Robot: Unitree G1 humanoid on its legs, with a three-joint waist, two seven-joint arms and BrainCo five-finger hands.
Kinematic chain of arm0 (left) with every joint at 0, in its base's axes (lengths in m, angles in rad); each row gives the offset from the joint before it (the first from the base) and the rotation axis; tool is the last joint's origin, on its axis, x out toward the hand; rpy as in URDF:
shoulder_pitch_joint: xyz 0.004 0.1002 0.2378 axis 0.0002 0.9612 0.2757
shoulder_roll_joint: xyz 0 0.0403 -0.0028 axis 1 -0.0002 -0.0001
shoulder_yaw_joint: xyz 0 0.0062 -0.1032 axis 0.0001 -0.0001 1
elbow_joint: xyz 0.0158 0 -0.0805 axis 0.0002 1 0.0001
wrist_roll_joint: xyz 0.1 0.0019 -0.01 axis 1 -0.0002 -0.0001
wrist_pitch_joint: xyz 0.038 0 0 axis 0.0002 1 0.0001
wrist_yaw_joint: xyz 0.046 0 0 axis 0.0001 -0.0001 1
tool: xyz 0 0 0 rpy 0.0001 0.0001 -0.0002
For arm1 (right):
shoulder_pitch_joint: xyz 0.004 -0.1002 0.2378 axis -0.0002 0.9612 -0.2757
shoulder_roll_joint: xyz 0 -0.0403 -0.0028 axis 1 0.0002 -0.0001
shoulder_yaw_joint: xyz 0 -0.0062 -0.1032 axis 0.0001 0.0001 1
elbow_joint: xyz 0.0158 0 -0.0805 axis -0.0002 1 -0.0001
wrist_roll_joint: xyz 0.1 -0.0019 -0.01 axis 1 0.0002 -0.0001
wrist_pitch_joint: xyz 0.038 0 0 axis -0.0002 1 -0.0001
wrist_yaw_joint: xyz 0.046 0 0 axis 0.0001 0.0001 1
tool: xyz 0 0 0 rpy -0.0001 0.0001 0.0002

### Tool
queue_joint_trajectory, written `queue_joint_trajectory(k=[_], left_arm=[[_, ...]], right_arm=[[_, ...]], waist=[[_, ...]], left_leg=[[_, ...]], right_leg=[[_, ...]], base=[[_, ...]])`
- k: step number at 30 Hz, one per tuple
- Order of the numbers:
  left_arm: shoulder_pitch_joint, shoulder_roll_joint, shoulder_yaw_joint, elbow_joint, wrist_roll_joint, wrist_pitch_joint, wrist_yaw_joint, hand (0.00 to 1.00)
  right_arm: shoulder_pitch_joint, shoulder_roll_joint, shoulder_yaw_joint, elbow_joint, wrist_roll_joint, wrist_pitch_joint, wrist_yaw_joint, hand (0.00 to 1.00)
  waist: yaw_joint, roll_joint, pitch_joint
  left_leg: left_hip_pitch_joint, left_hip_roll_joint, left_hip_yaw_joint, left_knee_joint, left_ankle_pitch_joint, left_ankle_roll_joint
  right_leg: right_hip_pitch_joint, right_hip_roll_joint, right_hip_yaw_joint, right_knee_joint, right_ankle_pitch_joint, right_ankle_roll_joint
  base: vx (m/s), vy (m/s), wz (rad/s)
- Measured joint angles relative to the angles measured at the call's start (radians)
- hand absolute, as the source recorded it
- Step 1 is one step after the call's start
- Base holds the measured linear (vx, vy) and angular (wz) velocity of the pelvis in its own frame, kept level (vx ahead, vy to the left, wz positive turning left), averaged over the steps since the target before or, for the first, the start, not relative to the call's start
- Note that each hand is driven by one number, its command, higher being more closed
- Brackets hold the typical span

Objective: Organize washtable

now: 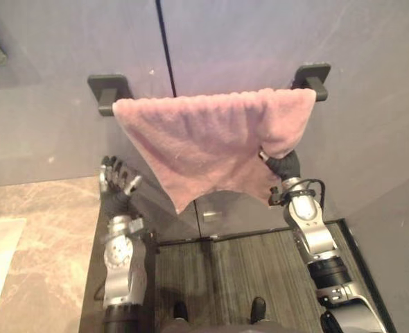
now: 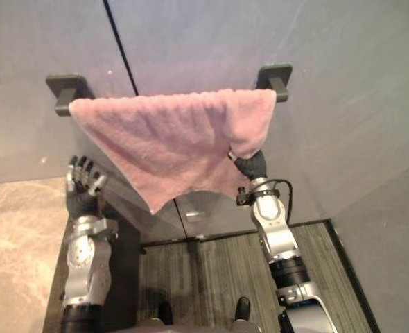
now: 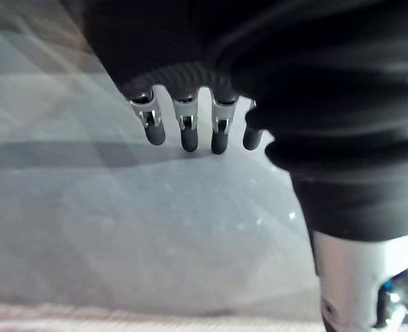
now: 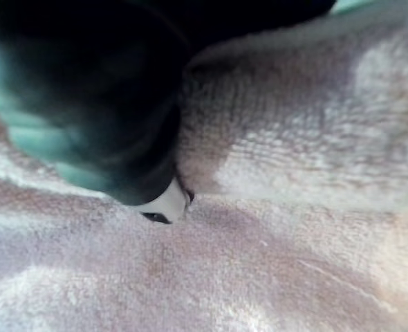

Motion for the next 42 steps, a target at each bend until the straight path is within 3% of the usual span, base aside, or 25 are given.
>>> queue_joint_trajectory(k=[3, 8, 18, 28, 29, 33, 36, 42], left_arm=[[-0.046, 0.035, 0.020, 0.052, 0.016, -0.009, 0.057, 0.00], [-0.101, 0.066, 0.017, 0.098, -0.009, -0.021, 0.080, 0.00], [-0.173, 0.105, -0.096, 0.134, -0.030, -0.023, 0.073, 0.00], [-0.193, 0.106, -0.235, 0.134, -0.029, -0.027, 0.027, 0.00], [-0.196, 0.106, -0.246, 0.134, -0.029, -0.027, 0.022, 1.00], [-0.239, 0.106, -0.327, 0.153, -0.014, -0.018, -0.009, 1.00], [-0.335, 0.098, -0.377, 0.217, 0.005, 0.000, -0.025, 1.00], [-0.367, 0.063, -0.373, 0.252, 0.013, 0.002, -0.022, 1.00]], right_arm=[[-0.008, -0.001, 0.016, 0.000, 0.001, 0.000, 0.000, 1.00], [-0.027, -0.002, 0.052, 0.000, 0.021, -0.001, -0.001, 1.00], [-0.044, 0.025, 0.119, 0.000, 0.021, -0.022, -0.001, 1.00], [-0.053, 0.036, 0.170, 0.001, 0.020, -0.024, -0.001, 1.00], [-0.053, 0.036, 0.172, 0.001, 0.020, -0.024, -0.001, 1.00], [-0.053, 0.047, 0.188, 0.003, 0.020, -0.024, -0.001, 1.00], [-0.056, 0.059, 0.216, 0.003, 0.020, -0.025, -0.001, 1.00], [-0.056, 0.050, 0.216, 0.008, 0.020, -0.027, -0.002, 1.00]], waist=[[0.002, 0.004, -0.002], [-0.001, 0.004, -0.003], [-0.003, 0.003, -0.007], [-0.004, -0.009, -0.015], [-0.005, -0.011, -0.016], [-0.015, -0.025, -0.025], [-0.043, -0.035, -0.032], [-0.082, -0.035, -0.032]], left_leg=[[-0.008, 0.003, 0.023, 0.003, 0.000, 0.000], [-0.038, 0.008, 0.046, 0.021, 0.000, 0.000], [-0.051, 0.022, 0.058, -0.005, 0.031, -0.044], [-0.052, 0.034, 0.059, -0.005, 0.040, -0.042], [-0.052, 0.034, 0.059, -0.005, 0.040, -0.042], [-0.052, 0.035, 0.061, -0.005, 0.041, -0.040], [-0.047, 0.036, 0.071, -0.006, 0.047, -0.032], [-0.038, 0.038, 0.084, -0.006, 0.047, -0.032]], right_leg=[[-0.022, 0.004, 0.025, -0.001, 0.012, -0.006], [-0.063, 0.005, 0.056, -0.005, 0.037, -0.016], [-0.104, 0.025, 0.057, -0.006, 0.042, -0.042], [-0.106, 0.026, 0.052, -0.006, 0.048, -0.051], [-0.106, 0.026, 0.052, -0.006, 0.048, -0.050], [-0.106, 0.026, 0.052, -0.006, 0.052, -0.046], [-0.105, 0.027, 0.058, -0.006, 0.058, -0.044], [-0.103, 0.030, 0.066, -0.005, 0.062, -0.043]], base=[[-0.03, -0.010, -0.18], [-0.07, -0.022, -0.18], [-0.07, -0.025, -0.04], [0.00, 0.000, 0.00], [0.00, 0.000, 0.00], [0.00, 0.000, 0.00], [0.01, 0.013, -0.14], [0.01, 0.013, -0.08]])
